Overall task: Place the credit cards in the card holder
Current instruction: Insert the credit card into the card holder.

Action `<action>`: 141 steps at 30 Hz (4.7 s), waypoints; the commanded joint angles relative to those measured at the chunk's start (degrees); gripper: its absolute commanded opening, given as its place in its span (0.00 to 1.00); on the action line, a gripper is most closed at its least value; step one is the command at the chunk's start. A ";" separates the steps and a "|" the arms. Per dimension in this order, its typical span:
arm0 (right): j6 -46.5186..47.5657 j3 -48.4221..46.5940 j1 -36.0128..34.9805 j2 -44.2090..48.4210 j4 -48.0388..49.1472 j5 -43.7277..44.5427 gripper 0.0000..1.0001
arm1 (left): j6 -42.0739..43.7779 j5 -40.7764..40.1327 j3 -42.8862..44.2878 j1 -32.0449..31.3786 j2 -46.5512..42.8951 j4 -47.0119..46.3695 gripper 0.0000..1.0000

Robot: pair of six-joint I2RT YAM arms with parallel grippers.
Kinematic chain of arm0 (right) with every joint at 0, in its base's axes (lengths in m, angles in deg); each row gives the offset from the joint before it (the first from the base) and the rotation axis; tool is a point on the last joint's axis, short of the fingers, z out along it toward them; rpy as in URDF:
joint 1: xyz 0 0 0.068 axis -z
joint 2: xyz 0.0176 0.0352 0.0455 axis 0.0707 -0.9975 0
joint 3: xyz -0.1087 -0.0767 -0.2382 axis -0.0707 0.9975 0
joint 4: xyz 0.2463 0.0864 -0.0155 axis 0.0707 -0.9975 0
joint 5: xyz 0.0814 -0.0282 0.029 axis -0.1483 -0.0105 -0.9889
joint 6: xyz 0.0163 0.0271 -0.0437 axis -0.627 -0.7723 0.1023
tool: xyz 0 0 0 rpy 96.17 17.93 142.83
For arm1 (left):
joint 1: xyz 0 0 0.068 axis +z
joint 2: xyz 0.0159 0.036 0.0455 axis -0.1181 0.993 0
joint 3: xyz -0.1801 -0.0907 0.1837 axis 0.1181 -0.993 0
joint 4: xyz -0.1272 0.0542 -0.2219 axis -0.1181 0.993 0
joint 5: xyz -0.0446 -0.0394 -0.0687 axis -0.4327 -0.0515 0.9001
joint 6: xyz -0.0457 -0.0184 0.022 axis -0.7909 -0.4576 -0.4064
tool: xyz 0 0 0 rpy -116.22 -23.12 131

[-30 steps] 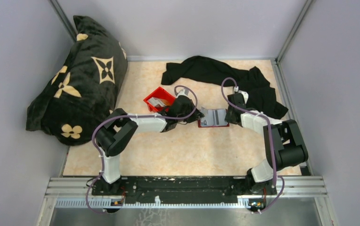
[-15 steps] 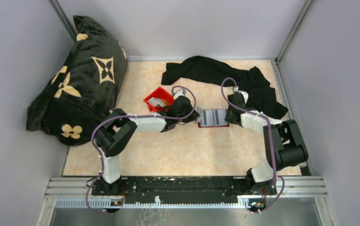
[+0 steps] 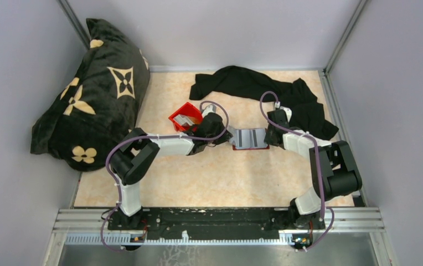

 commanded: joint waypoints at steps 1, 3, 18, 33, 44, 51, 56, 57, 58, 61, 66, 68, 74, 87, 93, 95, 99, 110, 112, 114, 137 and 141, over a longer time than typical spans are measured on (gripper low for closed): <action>0.16 -0.71 0.32 -2.03 0.46 -1.04 0.00 | 0.63 0.83 -0.43 0.33 -1.11 -0.25 0.00; 0.20 -0.76 0.31 -2.03 0.46 -1.03 0.00 | 0.65 1.32 -0.20 0.33 -0.69 -0.31 0.00; 0.16 -0.53 0.33 -2.21 0.67 -1.22 0.00 | 0.21 3.46 -0.09 0.33 1.01 -0.73 0.00; 0.22 -0.13 0.31 -2.21 0.89 -1.30 0.00 | -3.34 4.64 -3.87 0.97 0.66 -4.47 0.00; 0.07 0.00 0.31 -2.29 0.99 -1.32 0.00 | -3.47 1.40 -5.03 1.10 -1.48 -1.76 0.00; 0.11 0.00 0.35 -2.39 1.08 -1.40 0.00 | -3.52 2.43 -4.33 1.06 -0.41 -2.10 0.00; 0.07 0.09 0.31 -2.30 1.10 -1.41 0.00 | -3.76 2.19 -4.45 1.04 -0.57 -1.76 0.00; 0.07 0.09 0.26 -2.34 1.14 -1.45 0.00 | -3.66 2.01 -4.47 1.04 -0.67 -1.63 0.00; 0.07 0.01 0.32 -2.38 1.14 -1.43 0.00 | -3.60 1.82 -4.52 1.04 -0.82 -1.50 0.00; 0.09 0.03 0.31 -2.32 1.13 -1.52 0.00 | -3.66 1.30 -4.68 1.04 -1.26 -1.03 0.00; 0.07 0.12 0.31 -2.30 1.15 -1.42 0.00 | -3.63 0.65 -4.85 0.98 -1.69 -0.61 0.00; 0.07 0.09 0.32 -2.38 1.19 -1.60 0.00 | -3.61 0.62 -5.00 0.95 -1.86 -0.59 0.00; 0.08 0.09 0.35 -2.56 1.27 -1.66 0.00 | -3.88 0.13 -5.57 0.86 -2.01 -0.65 0.00; 0.12 -0.17 0.32 -2.74 1.11 -1.71 0.00 | -4.33 0.56 -3.02 -0.12 0.81 -0.15 0.00; 0.16 -0.17 0.31 -2.72 1.08 -1.71 0.00 | -4.93 1.40 -1.93 -0.95 3.43 -0.59 0.00; 0.20 -0.17 0.34 -2.82 1.12 -1.73 0.00 | -5.18 2.01 -1.63 -1.04 4.10 -1.21 0.00; 0.21 -0.04 0.31 -2.83 1.17 -1.88 0.00 | -5.52 2.95 -1.08 -1.23 5.08 -2.00 0.00; 0.20 0.18 0.35 -2.92 1.20 -1.82 0.00 | -5.57 7.66 -3.68 -1.22 5.75 -14.24 0.00; 0.16 0.18 0.32 -2.92 1.21 -1.76 0.00 | -5.61 7.90 -4.37 -1.25 5.32 -15.84 0.00; 0.16 0.13 0.31 -2.92 1.24 -1.77 0.00 | -5.66 7.91 -4.63 -1.21 4.65 -16.22 0.00; 0.08 -0.04 0.31 -2.92 1.12 -2.00 0.00 | -4.05 8.36 -0.53 -2.52 2.63 -15.89 0.00; 0.07 0.00 0.31 -2.83 1.10 -2.07 0.00 | -3.93 8.45 0.94 -2.86 3.49 -15.58 0.00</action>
